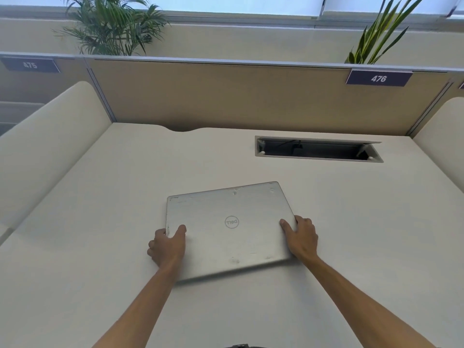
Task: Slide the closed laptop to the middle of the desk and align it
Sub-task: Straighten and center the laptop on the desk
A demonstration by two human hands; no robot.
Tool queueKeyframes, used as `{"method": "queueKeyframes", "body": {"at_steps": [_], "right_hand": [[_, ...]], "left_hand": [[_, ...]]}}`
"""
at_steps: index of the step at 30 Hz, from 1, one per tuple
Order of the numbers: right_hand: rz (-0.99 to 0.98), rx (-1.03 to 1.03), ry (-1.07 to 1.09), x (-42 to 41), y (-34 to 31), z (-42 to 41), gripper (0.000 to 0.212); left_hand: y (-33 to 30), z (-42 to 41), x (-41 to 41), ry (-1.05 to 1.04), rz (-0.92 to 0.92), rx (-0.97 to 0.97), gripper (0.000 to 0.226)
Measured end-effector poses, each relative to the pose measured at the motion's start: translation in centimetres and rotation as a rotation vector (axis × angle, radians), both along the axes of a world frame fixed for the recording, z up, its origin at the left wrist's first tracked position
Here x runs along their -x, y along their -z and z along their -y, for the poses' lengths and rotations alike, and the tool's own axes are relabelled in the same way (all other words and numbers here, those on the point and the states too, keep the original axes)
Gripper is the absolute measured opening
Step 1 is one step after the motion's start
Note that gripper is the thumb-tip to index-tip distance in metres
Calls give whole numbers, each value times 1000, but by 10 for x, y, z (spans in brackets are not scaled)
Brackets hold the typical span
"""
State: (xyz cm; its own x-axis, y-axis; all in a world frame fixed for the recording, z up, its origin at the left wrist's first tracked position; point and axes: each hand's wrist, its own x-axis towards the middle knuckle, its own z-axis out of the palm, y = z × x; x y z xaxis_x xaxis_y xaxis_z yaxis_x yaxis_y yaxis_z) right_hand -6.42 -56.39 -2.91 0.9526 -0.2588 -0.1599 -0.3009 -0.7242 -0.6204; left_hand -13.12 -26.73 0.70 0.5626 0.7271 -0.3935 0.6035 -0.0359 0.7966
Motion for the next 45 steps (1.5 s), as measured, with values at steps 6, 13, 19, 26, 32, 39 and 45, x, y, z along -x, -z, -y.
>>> {"method": "queueKeyframes", "body": {"at_steps": [6, 13, 19, 26, 32, 39, 45], "right_hand": [[7, 18, 99, 9, 4, 6, 58], [3, 60, 179, 18, 3, 12, 57], [10, 81, 214, 25, 4, 15, 55], [26, 73, 217, 26, 1, 15, 54], [20, 76, 216, 25, 0, 14, 53], [14, 58, 199, 24, 0, 15, 57], [101, 13, 14, 49, 5, 29, 88]], "left_hand": [[-2, 0, -19, 53, 78, 10, 82], [-3, 6, -38, 114, 100, 2, 76], [0, 9, -46, 127, 99, 9, 68], [5, 9, -52, 140, 74, 22, 66], [10, 10, -55, 155, 38, -5, 71], [13, 9, -51, 284, -8, -86, 78], [21, -16, -32, 539, 33, -167, 79]]}}
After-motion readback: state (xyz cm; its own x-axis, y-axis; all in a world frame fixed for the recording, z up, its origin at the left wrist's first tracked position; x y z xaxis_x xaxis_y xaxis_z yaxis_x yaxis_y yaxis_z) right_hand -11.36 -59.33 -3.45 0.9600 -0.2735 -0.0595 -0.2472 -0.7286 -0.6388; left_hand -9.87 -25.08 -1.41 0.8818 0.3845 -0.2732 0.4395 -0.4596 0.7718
